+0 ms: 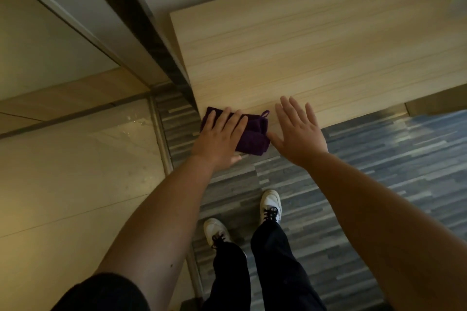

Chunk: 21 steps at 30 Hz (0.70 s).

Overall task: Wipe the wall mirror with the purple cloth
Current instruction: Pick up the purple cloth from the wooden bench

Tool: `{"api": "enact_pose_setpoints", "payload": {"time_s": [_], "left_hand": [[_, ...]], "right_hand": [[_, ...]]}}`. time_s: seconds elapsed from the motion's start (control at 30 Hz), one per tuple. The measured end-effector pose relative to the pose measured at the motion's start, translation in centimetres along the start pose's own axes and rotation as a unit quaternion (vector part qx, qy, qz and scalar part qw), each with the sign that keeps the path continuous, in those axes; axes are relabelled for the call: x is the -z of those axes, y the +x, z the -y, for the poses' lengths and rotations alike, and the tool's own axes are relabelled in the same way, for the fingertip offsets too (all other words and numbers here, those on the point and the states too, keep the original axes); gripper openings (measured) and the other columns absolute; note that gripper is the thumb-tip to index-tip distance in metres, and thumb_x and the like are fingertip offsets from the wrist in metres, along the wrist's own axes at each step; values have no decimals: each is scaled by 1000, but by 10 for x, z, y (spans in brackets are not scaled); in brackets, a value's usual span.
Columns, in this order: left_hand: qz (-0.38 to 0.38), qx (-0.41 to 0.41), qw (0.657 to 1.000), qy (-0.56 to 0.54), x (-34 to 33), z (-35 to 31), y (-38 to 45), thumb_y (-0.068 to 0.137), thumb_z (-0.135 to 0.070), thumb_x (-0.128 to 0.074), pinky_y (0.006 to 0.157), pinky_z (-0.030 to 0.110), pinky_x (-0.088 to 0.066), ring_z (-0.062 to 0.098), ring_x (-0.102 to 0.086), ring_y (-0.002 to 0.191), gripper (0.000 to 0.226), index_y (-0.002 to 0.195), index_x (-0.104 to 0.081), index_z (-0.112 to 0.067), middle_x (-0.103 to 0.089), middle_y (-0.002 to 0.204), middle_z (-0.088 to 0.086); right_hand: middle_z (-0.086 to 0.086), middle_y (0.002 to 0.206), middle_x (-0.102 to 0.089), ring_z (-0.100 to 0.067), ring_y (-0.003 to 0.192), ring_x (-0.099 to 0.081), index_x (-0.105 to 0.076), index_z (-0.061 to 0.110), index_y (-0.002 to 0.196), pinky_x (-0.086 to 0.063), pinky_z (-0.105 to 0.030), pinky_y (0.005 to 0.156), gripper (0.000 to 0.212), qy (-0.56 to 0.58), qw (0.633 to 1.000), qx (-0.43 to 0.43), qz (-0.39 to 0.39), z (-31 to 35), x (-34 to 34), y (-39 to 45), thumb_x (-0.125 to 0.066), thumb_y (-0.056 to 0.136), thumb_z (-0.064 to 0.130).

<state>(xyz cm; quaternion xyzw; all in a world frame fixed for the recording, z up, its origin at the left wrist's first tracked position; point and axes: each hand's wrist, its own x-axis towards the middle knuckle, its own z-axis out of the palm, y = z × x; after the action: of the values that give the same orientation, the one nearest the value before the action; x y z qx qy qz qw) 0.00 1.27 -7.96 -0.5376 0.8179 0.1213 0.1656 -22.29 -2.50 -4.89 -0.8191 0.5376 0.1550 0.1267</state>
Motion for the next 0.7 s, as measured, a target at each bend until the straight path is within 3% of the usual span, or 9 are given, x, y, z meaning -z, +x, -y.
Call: {"api": "enact_pose_setpoints", "payload": {"time_s": [0.13,0.23,0.37,0.47,0.53,0.7], "left_hand": [[-81,-10,996,-42,-2,-20,-30,93,-22,-45,116,52,-25,34,-32,141,54,145,-39,-10,-39,151,13],[-52,-5,997,-62,10,-20,-51,95,-19,-53,108,41,-37,27,-46,127,41,135,-46,-14,-51,138,7],[-87,88,987,-101,39,27,-102,90,-29,-68,99,38,-46,24,-56,116,44,128,-51,-16,-61,126,6],[-171,137,970,-101,74,74,-158,77,-17,-80,82,42,-54,28,-63,96,44,115,-60,-12,-68,107,8],[-212,174,958,-82,106,107,-197,73,-9,-79,74,44,-54,30,-64,87,41,110,-61,-9,-68,99,10],[-294,249,923,-16,196,184,-290,70,-4,-74,72,45,-55,35,-64,85,41,109,-63,-5,-68,97,14]], "right_hand": [[-5,167,7,-18,152,13,-2,14,158,13,-42,121,76,-7,1000,14,8,14,13,-10,-20,101,60],[-5,166,9,-18,151,15,1,14,158,11,-42,122,75,-31,999,37,18,28,33,-17,-17,101,60],[-3,160,20,-18,145,23,11,16,153,16,-40,118,73,-46,995,88,17,72,78,-22,-14,101,60],[0,156,23,-18,146,23,7,18,156,16,-40,119,72,-36,989,143,0,126,123,-24,-17,102,59],[0,160,20,-17,146,23,4,18,157,15,-40,120,72,-35,983,177,-24,166,161,-24,-19,103,58],[0,160,20,-17,142,28,8,18,156,20,-40,116,71,-47,967,222,-115,264,274,-20,-21,103,56]]}}
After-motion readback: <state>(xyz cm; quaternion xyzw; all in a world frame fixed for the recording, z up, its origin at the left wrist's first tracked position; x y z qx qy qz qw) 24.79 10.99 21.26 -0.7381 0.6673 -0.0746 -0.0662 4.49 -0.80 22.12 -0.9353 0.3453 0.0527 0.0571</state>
